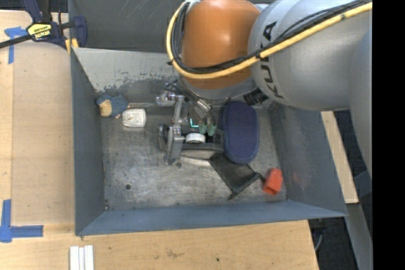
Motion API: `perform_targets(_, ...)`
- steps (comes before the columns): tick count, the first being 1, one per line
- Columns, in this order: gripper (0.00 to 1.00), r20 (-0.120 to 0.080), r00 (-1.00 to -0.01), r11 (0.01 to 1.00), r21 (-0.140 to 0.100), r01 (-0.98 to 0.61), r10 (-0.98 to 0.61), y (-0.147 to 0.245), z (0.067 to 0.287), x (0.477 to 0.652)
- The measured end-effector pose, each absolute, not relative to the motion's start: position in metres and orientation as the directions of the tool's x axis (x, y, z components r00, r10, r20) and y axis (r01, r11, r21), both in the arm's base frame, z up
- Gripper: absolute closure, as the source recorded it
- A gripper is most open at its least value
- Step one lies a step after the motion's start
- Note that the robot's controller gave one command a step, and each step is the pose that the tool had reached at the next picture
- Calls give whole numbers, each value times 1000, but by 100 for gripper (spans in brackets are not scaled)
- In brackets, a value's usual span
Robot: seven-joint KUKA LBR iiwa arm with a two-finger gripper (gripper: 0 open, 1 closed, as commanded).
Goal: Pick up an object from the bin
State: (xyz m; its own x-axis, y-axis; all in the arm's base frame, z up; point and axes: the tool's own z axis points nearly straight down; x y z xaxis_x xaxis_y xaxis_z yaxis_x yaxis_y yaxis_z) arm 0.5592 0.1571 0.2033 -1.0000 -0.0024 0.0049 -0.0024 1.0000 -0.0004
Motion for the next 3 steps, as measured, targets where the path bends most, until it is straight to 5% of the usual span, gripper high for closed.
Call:
perform_targets(1, 0, -11, -986, 986, 2, -166, -166, 73, 71, 579)
perform_targets(2, 100, -27, -986, 987, 4, -163, -163, 76, 78, 584)
perform_targets(3, 100, -5, -888, 888, -2, -460, -460, 85, 284, 591)
